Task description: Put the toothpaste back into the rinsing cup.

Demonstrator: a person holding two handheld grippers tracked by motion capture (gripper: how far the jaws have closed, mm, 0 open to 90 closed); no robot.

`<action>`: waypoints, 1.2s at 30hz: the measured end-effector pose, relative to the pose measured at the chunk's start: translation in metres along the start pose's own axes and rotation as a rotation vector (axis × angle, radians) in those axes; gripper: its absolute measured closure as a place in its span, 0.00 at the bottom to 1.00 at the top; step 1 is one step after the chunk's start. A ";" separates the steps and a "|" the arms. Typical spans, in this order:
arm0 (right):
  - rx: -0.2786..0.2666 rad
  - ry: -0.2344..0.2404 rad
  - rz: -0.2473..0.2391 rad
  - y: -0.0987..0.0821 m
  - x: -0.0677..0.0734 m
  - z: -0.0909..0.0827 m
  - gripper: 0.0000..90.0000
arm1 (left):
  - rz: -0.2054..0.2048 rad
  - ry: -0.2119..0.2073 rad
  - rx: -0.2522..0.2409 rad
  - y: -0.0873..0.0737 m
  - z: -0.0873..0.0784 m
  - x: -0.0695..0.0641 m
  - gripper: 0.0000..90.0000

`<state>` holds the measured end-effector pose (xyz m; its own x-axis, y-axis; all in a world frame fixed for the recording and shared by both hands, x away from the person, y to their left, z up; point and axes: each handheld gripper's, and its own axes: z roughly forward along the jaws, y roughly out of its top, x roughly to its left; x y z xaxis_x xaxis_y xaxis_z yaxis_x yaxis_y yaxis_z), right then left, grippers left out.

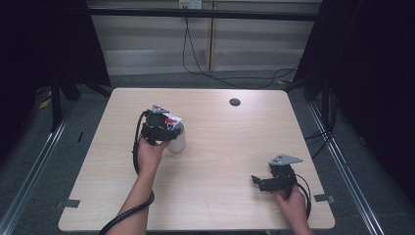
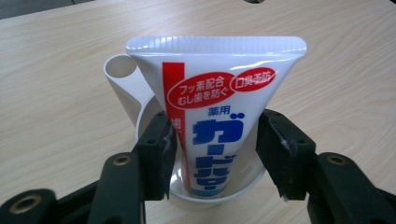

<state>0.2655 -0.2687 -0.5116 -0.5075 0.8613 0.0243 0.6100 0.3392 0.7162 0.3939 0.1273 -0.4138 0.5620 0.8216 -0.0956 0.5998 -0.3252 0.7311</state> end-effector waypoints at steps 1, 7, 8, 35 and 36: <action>0.000 0.000 0.000 0.000 0.000 0.000 0.13 | -0.001 0.000 0.001 0.000 0.000 0.000 0.49; -0.001 0.000 -0.001 0.000 0.000 0.000 0.13 | -0.007 0.002 -0.001 0.000 0.000 0.001 0.37; -0.001 -0.001 -0.001 0.000 0.000 0.000 0.13 | -0.005 0.003 0.000 0.000 -0.001 0.001 0.36; -0.001 -0.001 -0.002 0.000 0.000 0.000 0.13 | -0.038 -0.008 -0.067 -0.001 -0.016 0.008 0.18; 0.000 -0.001 -0.002 0.000 0.000 0.000 0.13 | -0.039 -0.006 -0.074 -0.001 -0.016 0.008 0.18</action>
<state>0.2658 -0.2688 -0.5116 -0.5080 0.8611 0.0225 0.6089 0.3405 0.7165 0.3881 0.1417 -0.4043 0.5426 0.8300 -0.1288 0.5779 -0.2576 0.7744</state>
